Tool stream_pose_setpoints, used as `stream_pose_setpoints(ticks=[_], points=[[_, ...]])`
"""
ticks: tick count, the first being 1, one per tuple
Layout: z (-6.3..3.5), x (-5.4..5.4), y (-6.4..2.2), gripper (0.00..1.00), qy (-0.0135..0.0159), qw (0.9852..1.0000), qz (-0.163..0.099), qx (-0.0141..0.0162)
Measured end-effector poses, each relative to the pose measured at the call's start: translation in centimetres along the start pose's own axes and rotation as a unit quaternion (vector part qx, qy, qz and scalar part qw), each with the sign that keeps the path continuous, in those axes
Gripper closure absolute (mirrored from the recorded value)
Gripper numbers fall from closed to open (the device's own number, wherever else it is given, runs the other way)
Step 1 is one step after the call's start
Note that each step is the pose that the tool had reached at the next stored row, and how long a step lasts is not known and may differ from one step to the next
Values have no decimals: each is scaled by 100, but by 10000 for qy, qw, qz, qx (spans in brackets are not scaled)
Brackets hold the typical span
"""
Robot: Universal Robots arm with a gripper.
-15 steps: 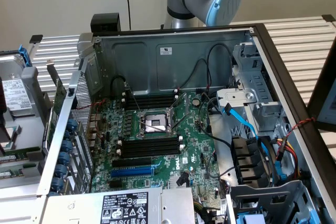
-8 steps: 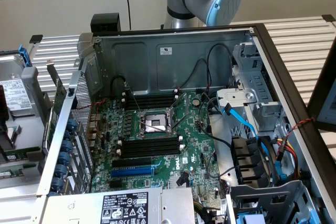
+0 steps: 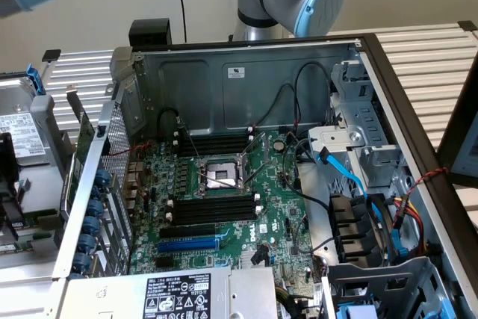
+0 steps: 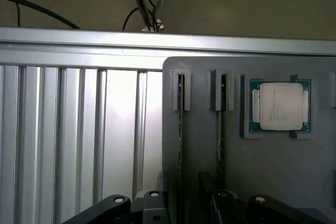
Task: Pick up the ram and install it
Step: 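Pick up the ram and move it above insertion slot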
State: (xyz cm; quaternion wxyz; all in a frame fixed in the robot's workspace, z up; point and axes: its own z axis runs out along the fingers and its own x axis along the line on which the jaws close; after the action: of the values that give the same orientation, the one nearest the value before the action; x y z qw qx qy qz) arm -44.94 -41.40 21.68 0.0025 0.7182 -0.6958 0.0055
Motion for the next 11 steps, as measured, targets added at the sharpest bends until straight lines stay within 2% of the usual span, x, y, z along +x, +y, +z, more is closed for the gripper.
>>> stream_pose_setpoints(ticks=[11], points=[[115, 0, 0, 64, -1, 10000, -1, 0]])
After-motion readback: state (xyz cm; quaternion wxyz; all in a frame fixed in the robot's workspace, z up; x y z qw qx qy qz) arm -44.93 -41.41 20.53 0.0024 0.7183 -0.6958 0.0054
